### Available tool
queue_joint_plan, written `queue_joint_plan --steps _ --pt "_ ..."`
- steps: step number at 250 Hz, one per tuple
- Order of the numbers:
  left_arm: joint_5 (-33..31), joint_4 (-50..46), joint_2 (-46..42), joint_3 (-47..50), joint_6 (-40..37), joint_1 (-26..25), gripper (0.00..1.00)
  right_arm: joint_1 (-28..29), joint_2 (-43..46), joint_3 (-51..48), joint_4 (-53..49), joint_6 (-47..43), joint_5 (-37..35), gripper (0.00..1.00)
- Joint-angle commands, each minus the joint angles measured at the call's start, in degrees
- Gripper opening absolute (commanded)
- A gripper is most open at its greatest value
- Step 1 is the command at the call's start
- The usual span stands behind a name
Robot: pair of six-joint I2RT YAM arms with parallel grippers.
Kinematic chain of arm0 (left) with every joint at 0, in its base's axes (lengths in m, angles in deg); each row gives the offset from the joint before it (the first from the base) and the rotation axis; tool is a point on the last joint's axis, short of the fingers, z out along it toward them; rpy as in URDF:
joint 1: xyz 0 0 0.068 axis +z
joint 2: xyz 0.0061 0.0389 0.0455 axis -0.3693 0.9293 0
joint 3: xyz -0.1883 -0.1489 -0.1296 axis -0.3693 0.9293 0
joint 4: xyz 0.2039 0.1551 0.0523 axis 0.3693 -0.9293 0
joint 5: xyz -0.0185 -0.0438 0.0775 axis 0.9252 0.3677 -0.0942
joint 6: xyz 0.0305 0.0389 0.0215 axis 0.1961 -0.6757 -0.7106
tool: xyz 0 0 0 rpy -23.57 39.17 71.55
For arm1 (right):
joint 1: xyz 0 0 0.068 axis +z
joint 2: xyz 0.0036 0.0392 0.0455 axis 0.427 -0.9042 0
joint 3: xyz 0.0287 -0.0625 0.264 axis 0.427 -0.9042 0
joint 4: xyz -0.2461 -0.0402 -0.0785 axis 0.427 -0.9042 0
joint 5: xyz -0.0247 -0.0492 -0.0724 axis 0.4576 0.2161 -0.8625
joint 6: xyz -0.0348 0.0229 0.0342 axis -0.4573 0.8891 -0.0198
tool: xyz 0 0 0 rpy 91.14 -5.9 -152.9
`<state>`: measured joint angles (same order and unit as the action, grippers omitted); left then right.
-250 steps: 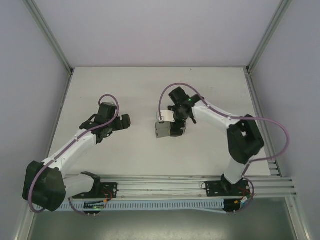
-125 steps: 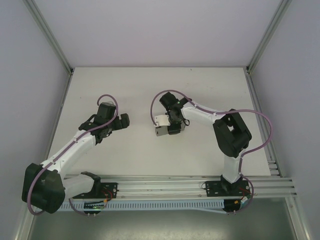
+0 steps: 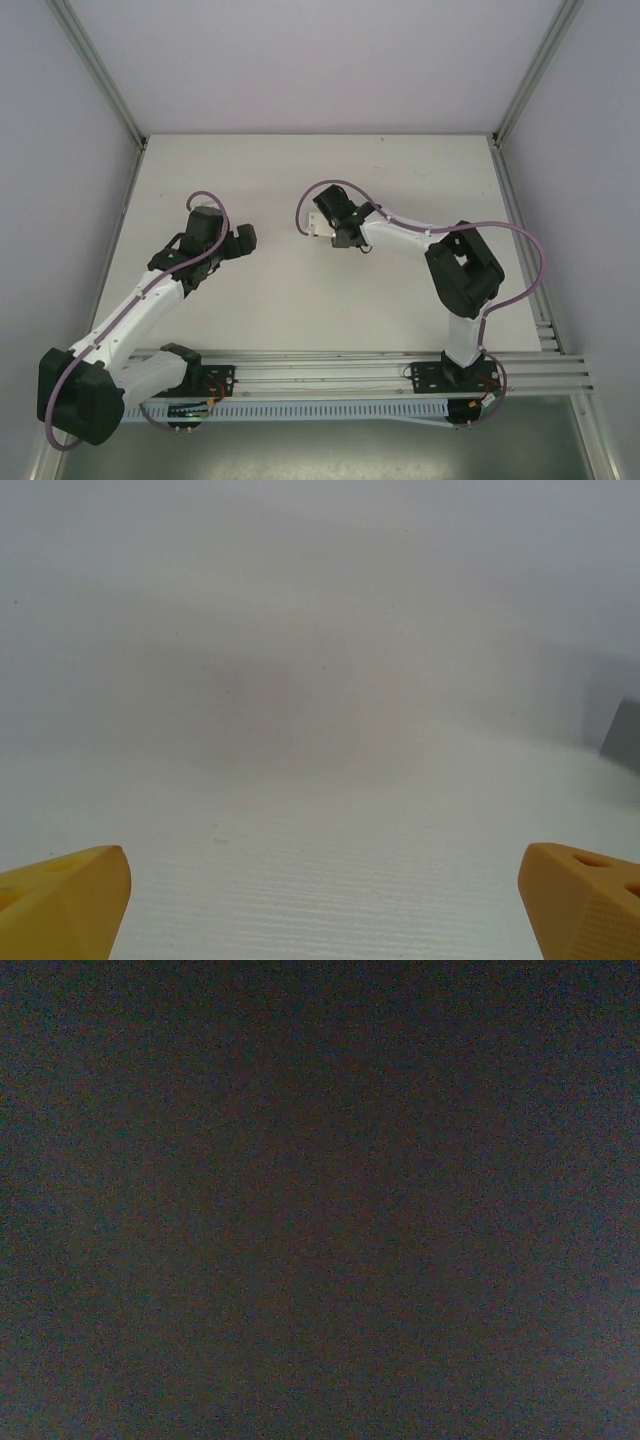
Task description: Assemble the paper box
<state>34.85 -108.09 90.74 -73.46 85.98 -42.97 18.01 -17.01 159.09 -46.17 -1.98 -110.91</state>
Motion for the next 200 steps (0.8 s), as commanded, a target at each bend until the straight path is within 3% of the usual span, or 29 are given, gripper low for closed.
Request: queue_joint_plan --steps 1,61,104,157,171,200 --pt "-0.43 -0.97 0.22 0.5 1.01 0.38 0.98 0.35 -0.49 -2.55 11.84 6.09 -11.88 0.41" --pt "0.8 -0.48 1.29 0.44 0.41 0.34 0.98 0.25 -2.31 -6.9 18.38 7.01 -6.11 0.44" --pt "1.56 0.83 1.05 0.73 -0.24 0.38 0.98 0.65 -2.36 -8.76 18.42 7.03 -3.67 0.68" --pt "2.14 1.97 1.46 0.71 -1.13 0.34 0.99 2.19 -0.33 -10.6 13.62 5.88 -2.41 0.87" --pt "1.9 2.67 1.56 0.86 -1.2 0.38 0.99 2.78 0.73 -10.78 11.14 5.61 -1.34 0.98" --pt "1.73 4.05 2.58 0.05 -1.88 0.38 0.98 3.88 3.32 -10.97 7.13 5.77 0.61 0.99"
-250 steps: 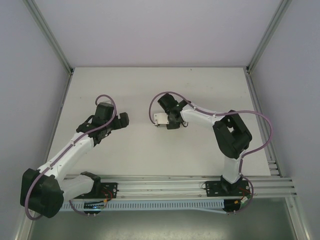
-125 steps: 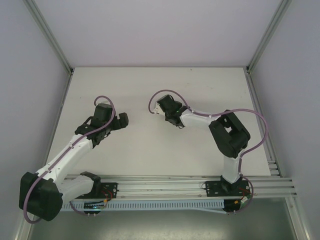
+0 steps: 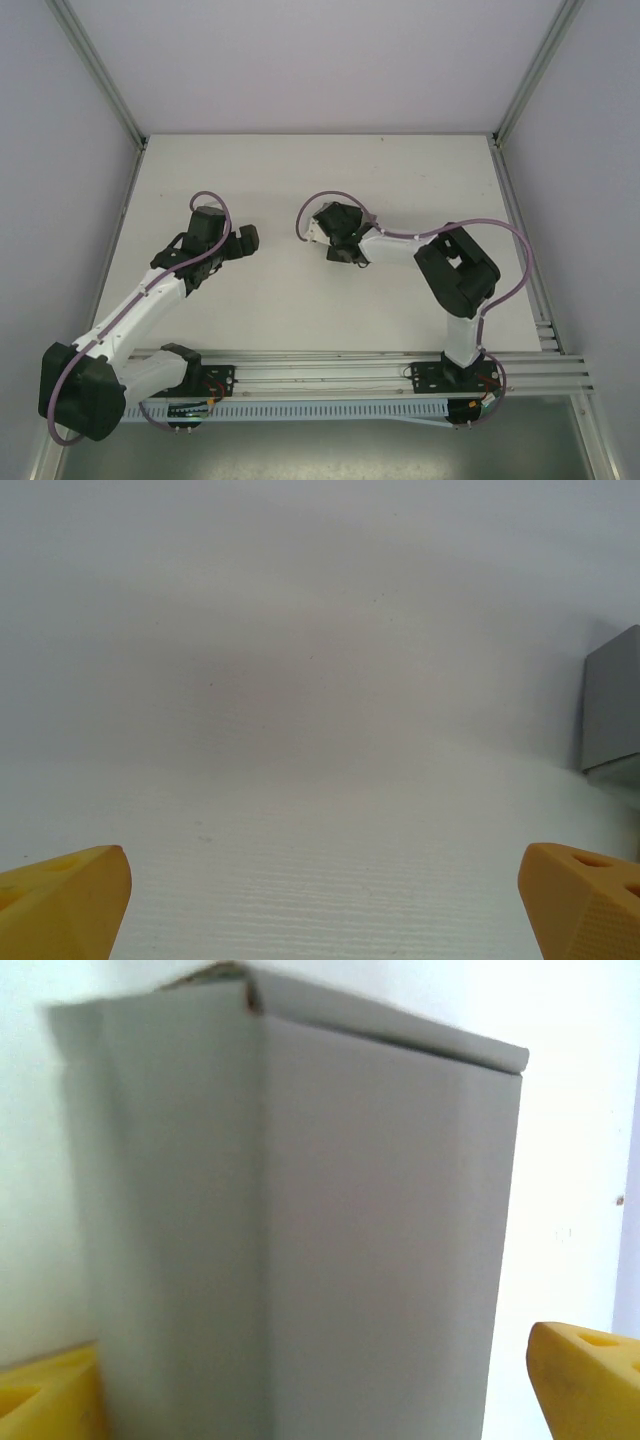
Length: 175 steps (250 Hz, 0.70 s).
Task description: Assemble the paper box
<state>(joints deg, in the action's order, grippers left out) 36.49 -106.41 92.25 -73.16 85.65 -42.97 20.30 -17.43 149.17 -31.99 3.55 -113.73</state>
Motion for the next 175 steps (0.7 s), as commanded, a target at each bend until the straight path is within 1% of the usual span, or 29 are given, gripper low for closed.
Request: queue_joint_plan --steps 1,24,41,61,81,89,98,114,122,126,130,139,143,159,175 --pt "0.07 2.36 1.11 -0.32 -1.59 0.38 0.98 1.6 3.82 -1.01 -7.19 0.24 3.54 0.99" --pt "-1.12 3.64 1.74 -1.28 -2.59 0.38 0.99 1.99 6.74 -0.31 -11.47 1.74 6.78 0.99" --pt "-2.6 5.54 1.75 -1.67 -3.88 0.49 0.99 1.99 9.75 -0.38 -12.64 3.69 9.12 0.99" --pt "-5.5 7.73 1.49 -2.04 -6.64 1.18 0.99 1.71 14.41 -1.54 -10.59 7.0 9.25 0.99" --pt "-7.44 10.8 1.36 -1.94 -10.07 2.83 0.99 -0.51 19.78 -2.36 -9.26 12.93 9.74 0.99" --pt "-8.25 13.21 1.22 -1.25 -11.15 3.75 0.99 -2.18 22.12 -2.64 -8.88 16.29 10.78 0.99" --pt "-7.68 16.3 1.31 -0.34 -13.13 5.17 0.99 -4.47 24.87 -3.3 -8.29 20.24 12.61 0.99" --pt "-8.18 22.85 1.89 2.26 -16.47 7.39 0.98 -9.85 30.03 -6.22 -5.46 26.53 16.77 0.99" --pt "-9.06 25.59 2.21 3.36 -17.3 8.45 0.99 -12.62 32.53 -8.58 -2.84 29.12 18.08 0.99" --pt "-9.54 27.02 2.42 4.01 -17.76 8.97 0.98 -13.04 33.67 -9.92 -1.31 30.22 18.51 0.99" --pt "-10.01 28.6 2.57 4.8 -18.25 9.45 0.99 -15.41 34.75 -11.34 0.22 31.05 18.75 0.99" --pt "-10.47 32.87 2.87 6.87 -19.57 10.56 0.99 -18.8 36.81 -14.76 3.62 32.26 18.77 0.99" --pt "-10.49 35.14 3.13 7.92 -20.29 11.07 0.98 -20.22 37.64 -16.3 5.2 32.6 20.26 0.99" --pt "-8.82 43.96 4.41 12.3 -23.63 12.89 0.99 -25.84 39.7 -22.38 11.47 34.97 22.61 0.99" --pt "-6.89 47.95 6.37 14.53 -25.98 14.35 0.99 -30.56 40.4 -27.65 18.12 38.55 23.73 0.99"
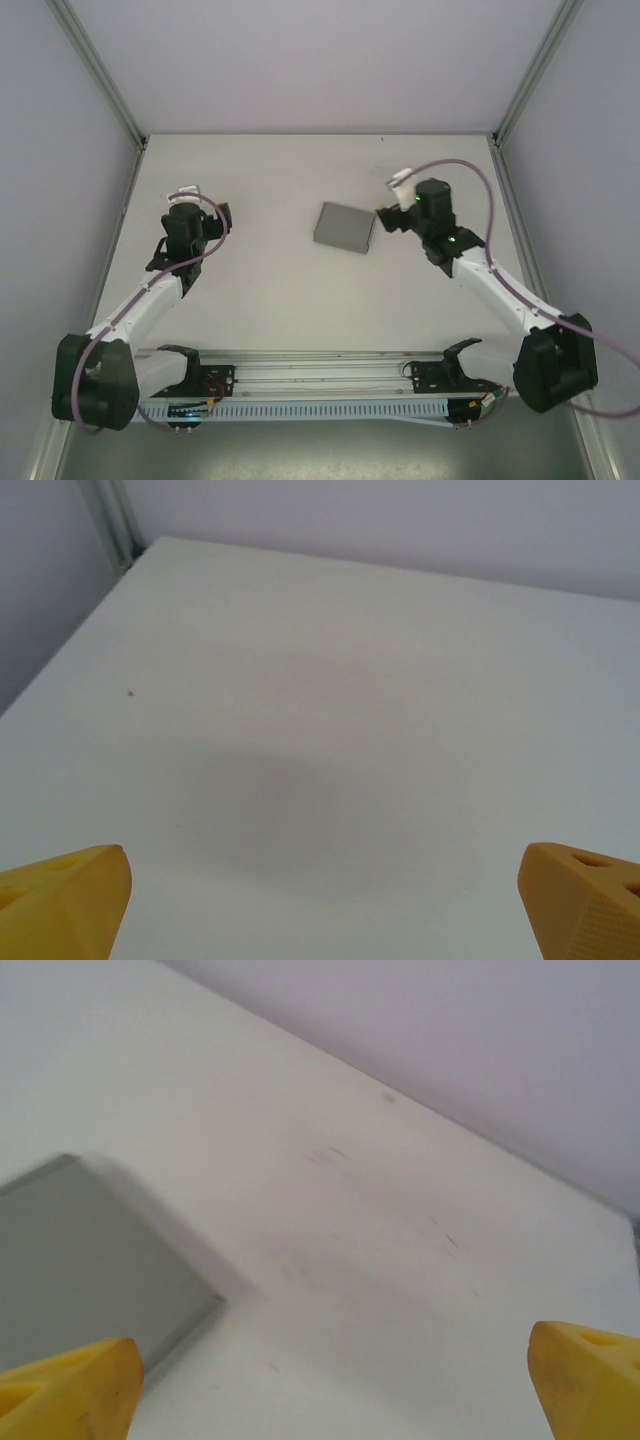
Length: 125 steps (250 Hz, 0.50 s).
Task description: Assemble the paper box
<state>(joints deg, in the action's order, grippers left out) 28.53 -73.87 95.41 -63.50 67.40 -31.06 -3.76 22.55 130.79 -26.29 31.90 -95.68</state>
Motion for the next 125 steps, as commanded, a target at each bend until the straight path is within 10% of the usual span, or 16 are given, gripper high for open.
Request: queue_joint_plan --steps 1,73,105,125 --pt "1.16 15.64 3.31 5.01 -7.9 2.53 0.99 -6.76 0.46 -9.6 12.88 10.39 5.74 0.99" --pt "3.81 53.01 19.12 16.27 -15.68 4.63 0.99 -19.51 -7.8 -24.06 40.16 17.8 8.88 0.99" --pt "12.39 47.3 18.91 14.47 -12.87 8.22 0.99 -22.59 -23.78 -25.33 60.37 23.55 5.83 0.99" --pt "18.19 51.44 22.22 15.04 -12.53 10.33 0.99 -25.23 -21.42 -23.33 52.23 25.34 9.14 0.99"
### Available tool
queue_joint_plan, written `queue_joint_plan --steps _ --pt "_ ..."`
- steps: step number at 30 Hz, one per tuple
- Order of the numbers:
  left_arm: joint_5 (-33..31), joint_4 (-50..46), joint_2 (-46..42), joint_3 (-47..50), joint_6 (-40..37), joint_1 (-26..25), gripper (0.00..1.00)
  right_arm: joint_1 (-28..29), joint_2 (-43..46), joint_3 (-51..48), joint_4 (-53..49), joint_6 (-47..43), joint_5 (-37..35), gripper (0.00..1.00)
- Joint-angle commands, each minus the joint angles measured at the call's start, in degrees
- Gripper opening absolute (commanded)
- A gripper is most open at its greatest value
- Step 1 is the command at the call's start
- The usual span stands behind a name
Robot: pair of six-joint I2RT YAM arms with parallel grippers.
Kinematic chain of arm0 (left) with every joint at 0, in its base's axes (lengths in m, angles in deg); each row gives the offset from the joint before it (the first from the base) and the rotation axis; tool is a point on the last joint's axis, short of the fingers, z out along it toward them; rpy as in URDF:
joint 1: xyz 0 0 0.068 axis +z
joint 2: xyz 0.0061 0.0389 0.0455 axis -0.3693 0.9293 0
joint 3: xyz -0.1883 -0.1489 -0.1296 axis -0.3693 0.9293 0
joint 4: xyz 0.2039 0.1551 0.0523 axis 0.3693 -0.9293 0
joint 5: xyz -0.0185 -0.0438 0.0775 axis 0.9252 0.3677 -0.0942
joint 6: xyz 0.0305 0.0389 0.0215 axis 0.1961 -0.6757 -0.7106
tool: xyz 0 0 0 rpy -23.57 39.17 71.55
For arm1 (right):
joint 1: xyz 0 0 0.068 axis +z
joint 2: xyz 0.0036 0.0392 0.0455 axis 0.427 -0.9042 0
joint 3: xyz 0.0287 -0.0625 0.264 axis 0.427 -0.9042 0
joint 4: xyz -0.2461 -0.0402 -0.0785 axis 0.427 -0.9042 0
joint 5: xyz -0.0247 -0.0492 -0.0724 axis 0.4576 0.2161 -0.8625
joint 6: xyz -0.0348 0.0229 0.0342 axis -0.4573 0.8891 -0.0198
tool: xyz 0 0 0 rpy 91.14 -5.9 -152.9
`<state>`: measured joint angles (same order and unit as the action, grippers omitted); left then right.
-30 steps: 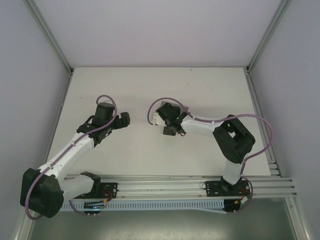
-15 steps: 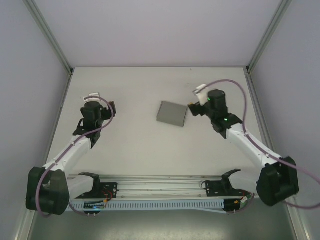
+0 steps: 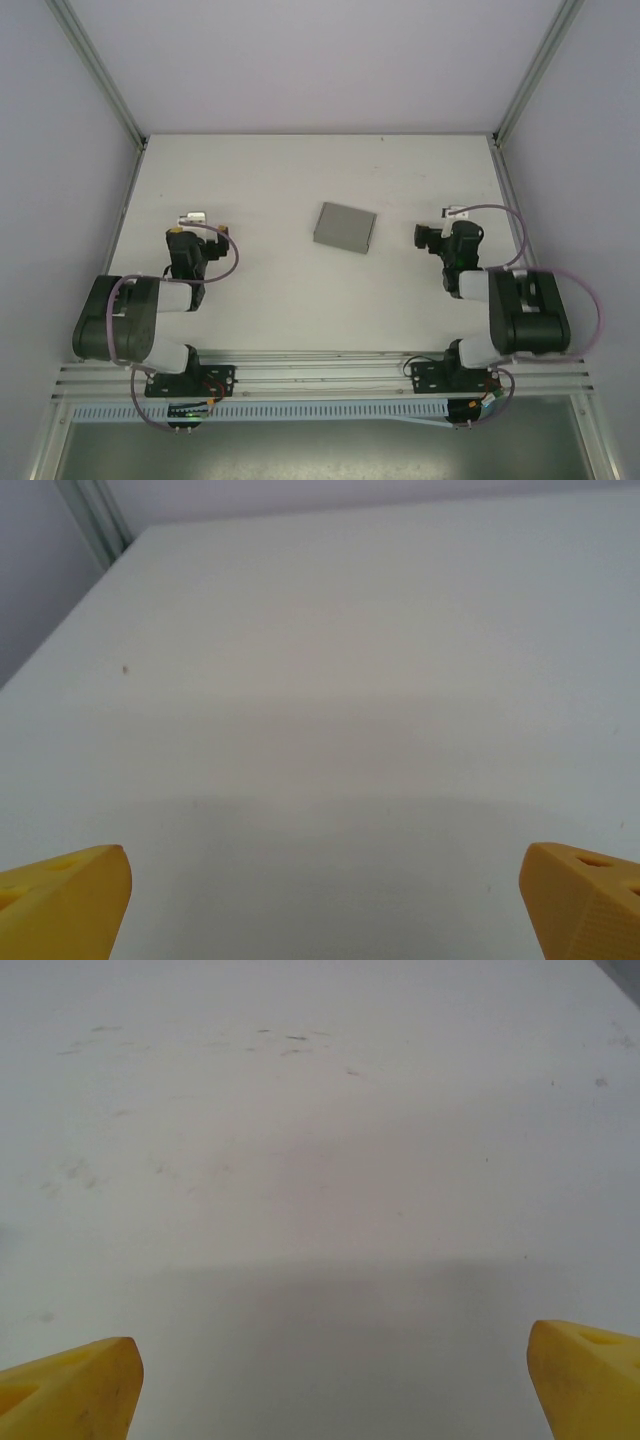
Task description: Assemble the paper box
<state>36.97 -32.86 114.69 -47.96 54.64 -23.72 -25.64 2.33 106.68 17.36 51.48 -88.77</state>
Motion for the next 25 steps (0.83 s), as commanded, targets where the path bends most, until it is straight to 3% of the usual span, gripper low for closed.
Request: queue_joint_plan --steps 1,2,3,5,25 --pt "9.76 9.35 2.55 -0.61 0.26 3.0 0.99 -3.16 -1.46 0.54 9.4 5.67 2.02 0.99" --pt "10.92 4.19 0.89 -1.76 1.04 3.62 0.99 -2.65 -2.24 -0.05 11.57 5.55 1.49 0.99" --pt "10.67 9.92 2.81 -0.75 0.73 3.86 0.99 -2.72 -1.19 0.85 7.55 5.42 1.12 0.99" --pt "11.0 6.39 1.41 -1.2 0.73 3.89 0.99 -1.73 -1.74 0.78 8.89 4.89 -0.75 0.99" --pt "10.84 7.39 1.65 -0.99 0.52 3.87 0.99 -1.12 -1.58 1.09 8.02 4.48 -2.22 0.99"
